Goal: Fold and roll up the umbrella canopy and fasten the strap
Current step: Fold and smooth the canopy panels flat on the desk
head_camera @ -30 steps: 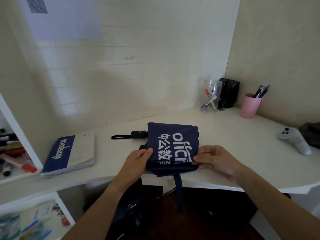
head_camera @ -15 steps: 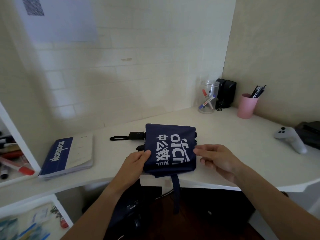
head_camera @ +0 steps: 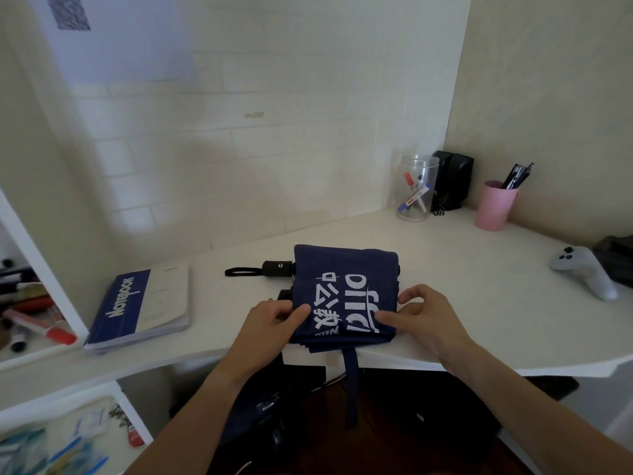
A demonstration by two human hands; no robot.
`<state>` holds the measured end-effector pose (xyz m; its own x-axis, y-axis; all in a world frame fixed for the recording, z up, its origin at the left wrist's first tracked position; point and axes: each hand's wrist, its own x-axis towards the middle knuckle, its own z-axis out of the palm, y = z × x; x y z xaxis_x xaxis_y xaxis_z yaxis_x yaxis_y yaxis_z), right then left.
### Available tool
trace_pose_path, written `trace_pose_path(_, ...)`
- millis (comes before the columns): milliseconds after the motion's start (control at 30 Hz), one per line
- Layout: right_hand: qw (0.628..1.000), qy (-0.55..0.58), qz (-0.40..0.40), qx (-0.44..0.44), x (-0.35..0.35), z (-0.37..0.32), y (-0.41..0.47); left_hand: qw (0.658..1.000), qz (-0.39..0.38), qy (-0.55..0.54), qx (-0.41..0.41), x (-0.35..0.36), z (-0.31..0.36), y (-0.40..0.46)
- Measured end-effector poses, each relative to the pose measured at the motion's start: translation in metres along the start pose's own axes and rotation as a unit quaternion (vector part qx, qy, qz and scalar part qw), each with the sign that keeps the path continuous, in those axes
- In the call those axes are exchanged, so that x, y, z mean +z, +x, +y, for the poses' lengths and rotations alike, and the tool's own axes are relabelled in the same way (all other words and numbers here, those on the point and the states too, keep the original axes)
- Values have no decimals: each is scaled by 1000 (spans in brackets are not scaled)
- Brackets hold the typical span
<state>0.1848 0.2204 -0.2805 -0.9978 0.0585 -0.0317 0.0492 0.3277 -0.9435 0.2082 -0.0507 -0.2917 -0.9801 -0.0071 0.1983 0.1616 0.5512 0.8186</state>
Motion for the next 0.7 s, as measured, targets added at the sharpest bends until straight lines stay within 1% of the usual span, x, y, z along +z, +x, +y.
trace_pose_path(133,993,-104,-15,-53,0,3,-1,996,44,73,23,-6,-12,-5)
trace_pose_path(233,980,-165,-21,-110,4,4,-3,986,61,142,64,-9,-17,-11)
trace_pose_path(367,958,-219,-37,-180,8,4,-6,973,65,199,94,-2,-20,-12)
trace_pose_path(467,948,-254,-52,-182,6,0,-5,949,107,243,173,-6,-15,-14)
trace_pose_path(500,941,-280,-56,-181,6,-1,-5,936,92,265,213,-9,-12,-14)
trace_pose_path(533,931,-311,-56,-184,5,-2,-4,920,51,294,256,-11,-9,-12)
trace_pose_path(567,919,-342,-52,-190,4,-2,-3,900,-6,322,293,-12,-6,-9)
trace_pose_path(600,904,-373,-46,-202,3,-4,-4,881,-64,348,313,-12,-4,-6)
trace_pose_path(633,882,-409,-34,-231,1,-5,-4,866,-114,370,317,-11,-1,-3)
trace_pose_path(700,821,-466,-21,-329,-2,-8,-5,847,-187,404,291,-10,3,1)
